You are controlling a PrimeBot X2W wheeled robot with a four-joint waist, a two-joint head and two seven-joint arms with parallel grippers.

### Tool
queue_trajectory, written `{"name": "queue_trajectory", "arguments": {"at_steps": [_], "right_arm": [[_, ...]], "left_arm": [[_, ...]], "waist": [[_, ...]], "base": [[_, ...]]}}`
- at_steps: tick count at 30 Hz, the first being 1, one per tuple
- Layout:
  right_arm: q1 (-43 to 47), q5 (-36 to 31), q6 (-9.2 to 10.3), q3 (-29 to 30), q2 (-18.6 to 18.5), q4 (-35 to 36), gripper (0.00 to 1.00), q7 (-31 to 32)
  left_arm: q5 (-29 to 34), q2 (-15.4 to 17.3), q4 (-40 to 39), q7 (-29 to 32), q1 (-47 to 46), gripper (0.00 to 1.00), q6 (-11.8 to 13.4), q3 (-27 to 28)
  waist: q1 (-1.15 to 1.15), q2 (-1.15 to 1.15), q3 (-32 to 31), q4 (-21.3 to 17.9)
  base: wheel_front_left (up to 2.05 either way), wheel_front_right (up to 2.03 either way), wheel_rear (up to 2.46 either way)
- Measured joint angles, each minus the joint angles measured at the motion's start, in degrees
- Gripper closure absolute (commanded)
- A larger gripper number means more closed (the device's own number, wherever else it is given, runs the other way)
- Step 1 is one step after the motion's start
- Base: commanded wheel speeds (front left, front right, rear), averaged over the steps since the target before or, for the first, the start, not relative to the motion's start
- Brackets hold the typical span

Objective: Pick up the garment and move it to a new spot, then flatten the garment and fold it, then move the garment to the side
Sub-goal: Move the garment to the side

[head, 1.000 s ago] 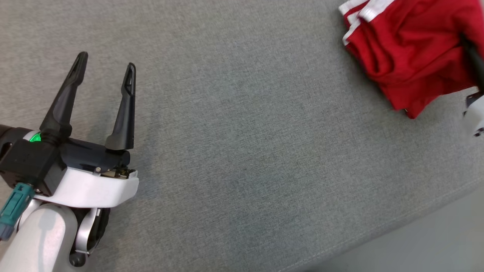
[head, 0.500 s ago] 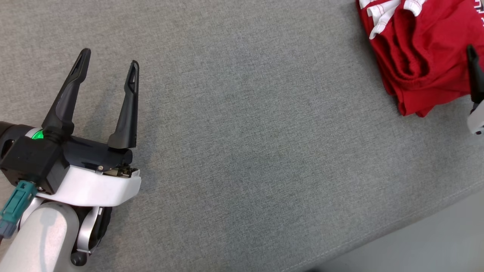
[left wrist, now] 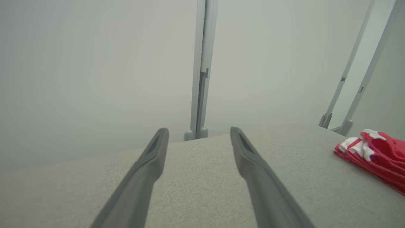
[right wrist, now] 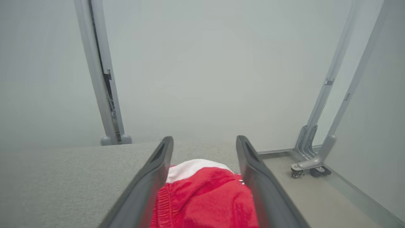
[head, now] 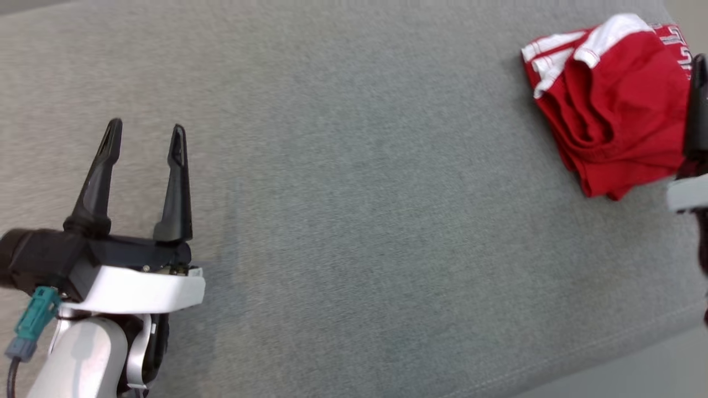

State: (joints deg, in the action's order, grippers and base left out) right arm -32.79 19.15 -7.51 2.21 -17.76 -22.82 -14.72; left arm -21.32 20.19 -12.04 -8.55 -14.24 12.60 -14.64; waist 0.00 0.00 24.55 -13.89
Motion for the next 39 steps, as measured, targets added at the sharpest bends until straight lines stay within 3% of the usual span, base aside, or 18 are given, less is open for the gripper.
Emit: {"name": "queue_trajectory", "arguments": {"at_steps": [7,13,22,39], "right_arm": [[11.37,-3.70,0.00,1.32,8.68,16.50,0.00,5.50],[16.01,-5.50,0.00,0.13,11.65,22.67,0.00,8.72],[21.69,-6.27,0.00,-0.31,13.47,25.42,0.00,11.67],[34.45,-7.69,0.00,0.97,14.27,29.51,0.00,16.50]], "left_arm": [[-1.67,-1.11,2.33,-2.61,4.14,0.00,1.66,1.88],[-2.83,-1.32,3.53,-3.69,6.16,0.00,2.34,3.54],[-3.57,-1.15,5.64,-4.57,9.29,0.00,2.09,4.03],[-3.64,-0.87,6.91,-1.18,17.61,0.00,2.55,0.25]], "waist": [[0.00,0.00,-4.50,6.21],[0.00,0.00,-7.11,9.84],[0.00,0.00,-12.18,13.50],[0.00,0.00,-22.01,15.48]], "base": [[0.00,0.00,0.00],[0.00,0.00,0.00],[0.00,0.00,0.00],[0.00,0.00,0.00]]}}
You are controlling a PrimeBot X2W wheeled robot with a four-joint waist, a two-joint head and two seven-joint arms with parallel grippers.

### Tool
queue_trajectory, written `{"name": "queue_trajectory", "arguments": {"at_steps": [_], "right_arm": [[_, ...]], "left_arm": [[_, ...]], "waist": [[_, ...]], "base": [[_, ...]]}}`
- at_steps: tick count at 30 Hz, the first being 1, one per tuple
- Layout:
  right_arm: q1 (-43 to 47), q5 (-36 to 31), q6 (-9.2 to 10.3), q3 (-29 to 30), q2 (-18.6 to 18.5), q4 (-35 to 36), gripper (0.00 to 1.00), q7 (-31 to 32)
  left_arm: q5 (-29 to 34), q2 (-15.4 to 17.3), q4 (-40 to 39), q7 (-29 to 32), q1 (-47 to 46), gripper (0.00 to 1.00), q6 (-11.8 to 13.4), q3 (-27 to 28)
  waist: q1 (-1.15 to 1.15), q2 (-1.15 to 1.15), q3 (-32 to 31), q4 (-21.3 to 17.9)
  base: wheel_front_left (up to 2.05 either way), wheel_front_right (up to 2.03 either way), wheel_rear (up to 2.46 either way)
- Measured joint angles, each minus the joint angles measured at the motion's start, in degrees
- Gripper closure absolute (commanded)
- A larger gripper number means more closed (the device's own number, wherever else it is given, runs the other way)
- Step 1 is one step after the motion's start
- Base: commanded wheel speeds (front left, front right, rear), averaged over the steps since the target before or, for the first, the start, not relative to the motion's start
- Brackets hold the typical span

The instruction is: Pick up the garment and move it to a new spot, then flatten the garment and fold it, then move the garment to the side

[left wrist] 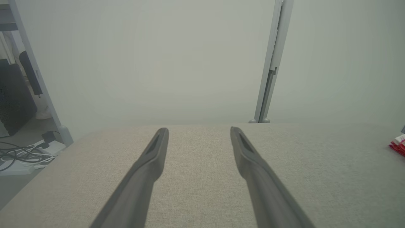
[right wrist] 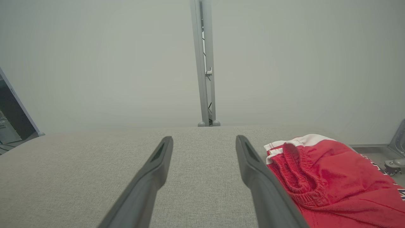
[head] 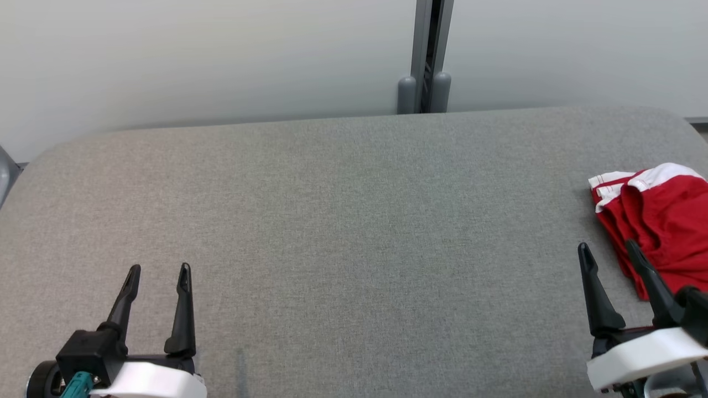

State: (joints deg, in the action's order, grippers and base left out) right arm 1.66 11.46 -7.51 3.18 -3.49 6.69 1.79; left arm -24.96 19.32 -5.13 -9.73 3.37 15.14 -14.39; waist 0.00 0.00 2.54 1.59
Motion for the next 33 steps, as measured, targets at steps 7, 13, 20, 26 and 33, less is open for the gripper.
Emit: {"name": "queue_trajectory", "arguments": {"at_steps": [7,13,20,26,33], "right_arm": [[3.77,-0.01,0.00,0.66,0.26,3.03,0.00,1.59],[4.87,0.16,0.00,1.14,0.40,4.03,0.00,2.30],[4.87,0.78,0.00,1.09,0.51,4.26,0.00,2.49],[4.87,1.11,0.01,0.73,0.55,4.57,0.00,2.80],[4.82,1.46,0.00,0.52,0.57,4.59,0.00,2.74]], "left_arm": [[-0.42,0.00,-0.77,0.98,2.11,0.00,0.38,-0.56],[-0.76,0.05,-1.53,1.66,2.52,0.00,0.80,-0.78],[-0.96,0.22,-1.77,1.90,2.74,0.00,1.04,-0.77],[-1.36,0.47,-1.78,2.12,2.74,0.00,1.08,-0.75],[-1.42,0.56,-1.83,2.13,2.53,0.00,1.32,-0.75]], "waist": [[0.00,0.00,-2.38,0.50],[0.00,0.00,-2.74,0.39],[0.00,0.00,-2.72,0.09],[0.00,0.00,-2.54,0.10],[0.00,0.00,-1.79,0.29]], "base": [[0.00,0.00,0.00],[0.00,0.00,0.00],[0.00,0.00,0.00],[0.00,0.00,0.00],[0.00,0.00,0.00]]}}
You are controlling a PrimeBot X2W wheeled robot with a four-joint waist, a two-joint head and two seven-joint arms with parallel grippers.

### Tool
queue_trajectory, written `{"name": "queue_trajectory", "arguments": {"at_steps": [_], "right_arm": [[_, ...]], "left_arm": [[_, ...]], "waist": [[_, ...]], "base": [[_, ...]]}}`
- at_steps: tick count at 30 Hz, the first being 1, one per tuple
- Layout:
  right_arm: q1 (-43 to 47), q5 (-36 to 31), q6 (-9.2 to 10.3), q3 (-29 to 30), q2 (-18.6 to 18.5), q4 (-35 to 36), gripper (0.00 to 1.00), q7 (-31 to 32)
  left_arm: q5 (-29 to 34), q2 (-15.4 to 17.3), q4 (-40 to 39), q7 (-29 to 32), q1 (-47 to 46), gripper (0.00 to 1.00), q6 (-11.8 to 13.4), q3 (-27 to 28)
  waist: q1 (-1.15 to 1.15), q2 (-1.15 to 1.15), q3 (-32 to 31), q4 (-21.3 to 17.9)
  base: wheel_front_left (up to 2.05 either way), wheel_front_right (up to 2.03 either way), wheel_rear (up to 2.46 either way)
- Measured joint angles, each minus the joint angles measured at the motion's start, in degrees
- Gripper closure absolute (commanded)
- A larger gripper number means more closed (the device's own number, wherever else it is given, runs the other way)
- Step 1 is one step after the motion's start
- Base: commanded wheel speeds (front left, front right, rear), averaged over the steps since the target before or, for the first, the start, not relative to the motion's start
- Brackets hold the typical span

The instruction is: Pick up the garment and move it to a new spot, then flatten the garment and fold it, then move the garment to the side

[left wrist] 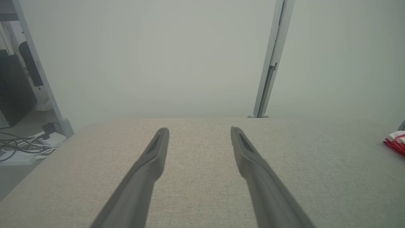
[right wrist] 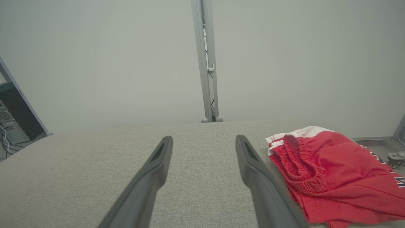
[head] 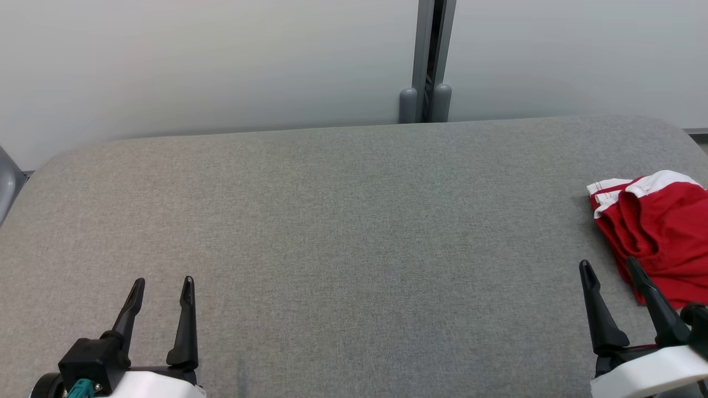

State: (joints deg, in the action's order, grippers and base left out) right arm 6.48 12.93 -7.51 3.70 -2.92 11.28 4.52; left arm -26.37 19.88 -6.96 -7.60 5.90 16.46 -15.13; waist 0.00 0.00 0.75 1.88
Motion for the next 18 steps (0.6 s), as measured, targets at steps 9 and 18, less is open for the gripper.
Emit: {"name": "queue_trajectory", "arguments": {"at_steps": [9,18], "right_arm": [[-0.15,0.37,0.00,-0.01,0.02,-0.23,0.00,-0.09],[-0.18,1.15,0.00,0.13,0.02,-0.32,0.00,-0.35]], "left_arm": [[-0.25,0.08,0.07,-0.19,-0.51,0.00,0.05,-0.03],[-0.59,0.13,0.93,-0.62,-0.91,0.00,-0.02,-0.05]], "waist": [[0.00,0.00,0.66,0.13],[0.00,0.00,0.88,0.32]], "base": [[0.00,0.00,0.00],[0.00,0.00,0.00]]}}
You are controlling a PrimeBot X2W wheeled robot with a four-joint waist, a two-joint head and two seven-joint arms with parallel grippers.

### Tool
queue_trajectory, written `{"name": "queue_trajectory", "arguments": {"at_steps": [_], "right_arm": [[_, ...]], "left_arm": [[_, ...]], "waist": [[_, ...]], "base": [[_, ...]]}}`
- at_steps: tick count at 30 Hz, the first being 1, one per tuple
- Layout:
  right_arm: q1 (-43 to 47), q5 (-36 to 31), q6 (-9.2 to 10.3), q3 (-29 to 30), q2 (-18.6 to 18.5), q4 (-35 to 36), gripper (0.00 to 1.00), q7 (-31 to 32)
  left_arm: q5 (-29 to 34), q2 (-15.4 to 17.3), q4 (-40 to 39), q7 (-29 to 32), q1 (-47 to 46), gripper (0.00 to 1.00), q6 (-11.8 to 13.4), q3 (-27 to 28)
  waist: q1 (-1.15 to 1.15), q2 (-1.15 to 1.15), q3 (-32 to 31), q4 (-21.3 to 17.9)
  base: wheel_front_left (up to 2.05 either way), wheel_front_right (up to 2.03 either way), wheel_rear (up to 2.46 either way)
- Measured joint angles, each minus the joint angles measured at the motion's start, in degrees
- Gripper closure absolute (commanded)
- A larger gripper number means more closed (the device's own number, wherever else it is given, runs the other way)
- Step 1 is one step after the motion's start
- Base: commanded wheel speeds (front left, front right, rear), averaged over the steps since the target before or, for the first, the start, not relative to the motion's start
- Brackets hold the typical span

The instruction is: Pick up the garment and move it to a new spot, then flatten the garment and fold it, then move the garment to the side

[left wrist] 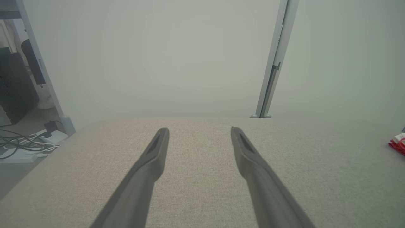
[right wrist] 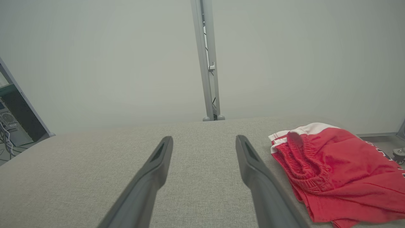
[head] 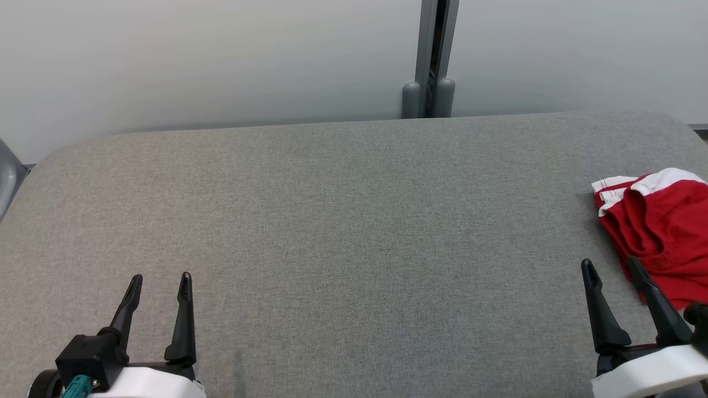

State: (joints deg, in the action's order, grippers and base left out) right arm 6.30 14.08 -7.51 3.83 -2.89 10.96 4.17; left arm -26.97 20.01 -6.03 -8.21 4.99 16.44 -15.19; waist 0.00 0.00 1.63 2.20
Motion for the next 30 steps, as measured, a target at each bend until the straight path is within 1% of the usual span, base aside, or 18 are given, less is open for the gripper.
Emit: {"name": "queue_trajectory", "arguments": {"at_steps": [14,15,21,30], "right_arm": [[0.09,0.73,0.00,0.12,0.00,-0.09,0.00,0.00],[0.09,0.89,0.01,0.16,0.00,-0.08,1.00,0.00],[0.97,1.41,0.00,-0.43,0.86,-2.98,1.00,0.02],[0.02,11.23,0.00,0.40,0.44,-5.97,1.00,0.87]], "left_arm": [[-0.73,0.18,1.32,-0.97,-0.74,0.00,-0.57,-0.12],[-0.71,0.22,1.35,-1.08,-0.77,1.00,-0.57,-0.11],[-1.24,-1.98,3.83,-0.87,1.10,1.00,-0.62,-1.22],[-9.06,-3.78,5.81,-0.36,0.53,1.00,-3.35,-0.08]], "waist": [[0.00,0.00,-0.27,0.65],[0.00,0.00,-0.26,0.71],[0.00,0.00,-0.26,0.72],[0.00,0.00,-0.34,0.51]], "base": [[0.00,0.00,0.00],[0.00,0.00,0.00],[0.00,0.00,0.00],[0.00,0.00,0.00]]}}
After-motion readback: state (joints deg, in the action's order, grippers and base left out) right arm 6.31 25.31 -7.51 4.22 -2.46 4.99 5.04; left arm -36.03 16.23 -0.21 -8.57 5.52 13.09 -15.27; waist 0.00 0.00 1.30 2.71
